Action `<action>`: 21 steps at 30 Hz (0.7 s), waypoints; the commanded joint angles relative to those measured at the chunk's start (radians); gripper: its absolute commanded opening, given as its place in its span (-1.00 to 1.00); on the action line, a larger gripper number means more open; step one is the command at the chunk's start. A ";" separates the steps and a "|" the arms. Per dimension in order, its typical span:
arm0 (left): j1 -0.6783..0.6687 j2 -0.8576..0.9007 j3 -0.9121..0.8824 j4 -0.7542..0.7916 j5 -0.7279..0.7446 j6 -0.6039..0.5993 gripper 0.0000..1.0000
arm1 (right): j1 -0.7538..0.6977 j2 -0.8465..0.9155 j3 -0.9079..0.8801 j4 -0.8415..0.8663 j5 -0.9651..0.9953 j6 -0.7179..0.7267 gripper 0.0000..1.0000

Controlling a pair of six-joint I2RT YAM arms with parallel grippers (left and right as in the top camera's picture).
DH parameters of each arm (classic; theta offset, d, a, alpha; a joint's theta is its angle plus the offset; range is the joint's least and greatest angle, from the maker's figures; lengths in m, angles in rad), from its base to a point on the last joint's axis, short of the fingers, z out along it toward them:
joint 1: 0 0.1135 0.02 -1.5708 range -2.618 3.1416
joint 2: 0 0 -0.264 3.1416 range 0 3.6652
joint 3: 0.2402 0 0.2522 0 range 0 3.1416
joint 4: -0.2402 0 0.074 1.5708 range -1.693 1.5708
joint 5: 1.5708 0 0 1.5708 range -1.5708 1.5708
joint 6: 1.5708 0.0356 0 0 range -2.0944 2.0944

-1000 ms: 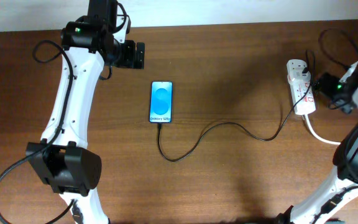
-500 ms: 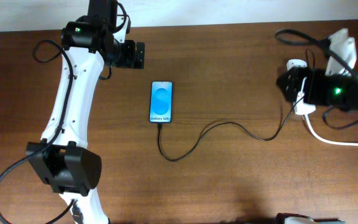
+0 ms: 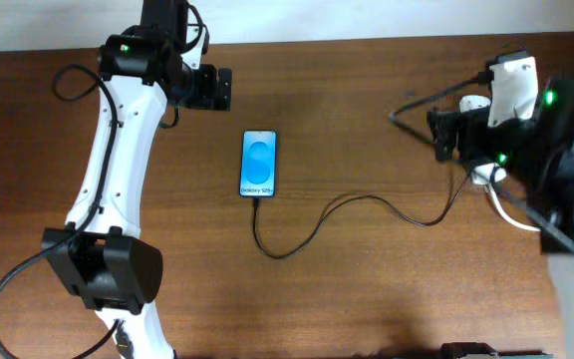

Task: Plug charger to phone and switch on socket

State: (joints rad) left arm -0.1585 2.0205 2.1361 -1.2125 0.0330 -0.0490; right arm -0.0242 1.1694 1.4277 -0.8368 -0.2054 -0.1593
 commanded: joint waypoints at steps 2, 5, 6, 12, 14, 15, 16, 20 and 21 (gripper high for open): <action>0.002 -0.011 0.009 -0.001 -0.004 0.002 0.99 | 0.011 -0.358 -0.542 0.433 0.034 -0.047 0.97; 0.002 -0.011 0.009 -0.001 -0.004 0.002 0.99 | 0.012 -0.703 -1.051 0.840 0.034 -0.047 0.97; 0.002 -0.011 0.009 -0.001 -0.004 0.002 0.99 | 0.012 -0.836 -1.220 0.916 0.034 -0.046 0.97; 0.002 -0.011 0.009 -0.001 -0.004 0.002 0.99 | 0.048 -1.070 -1.422 0.837 0.064 -0.043 0.97; 0.002 -0.011 0.009 -0.001 -0.004 0.002 0.99 | 0.052 -1.092 -1.422 0.769 0.060 -0.039 0.97; 0.002 -0.011 0.009 -0.001 -0.004 0.002 0.99 | 0.051 -1.120 -1.422 0.770 0.060 -0.039 0.97; 0.002 -0.011 0.009 -0.001 -0.004 0.002 0.99 | 0.051 -1.132 -1.422 0.772 0.060 -0.039 0.97; 0.002 -0.011 0.009 -0.001 -0.004 0.002 0.99 | 0.051 -1.128 -1.422 0.772 0.060 -0.039 0.97; 0.002 -0.011 0.009 -0.001 -0.004 0.002 0.99 | 0.051 -1.128 -1.422 0.772 0.060 -0.039 0.97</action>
State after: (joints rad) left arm -0.1585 2.0197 2.1376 -1.2148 0.0326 -0.0490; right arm 0.0177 0.0505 0.0109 -0.0597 -0.1543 -0.2058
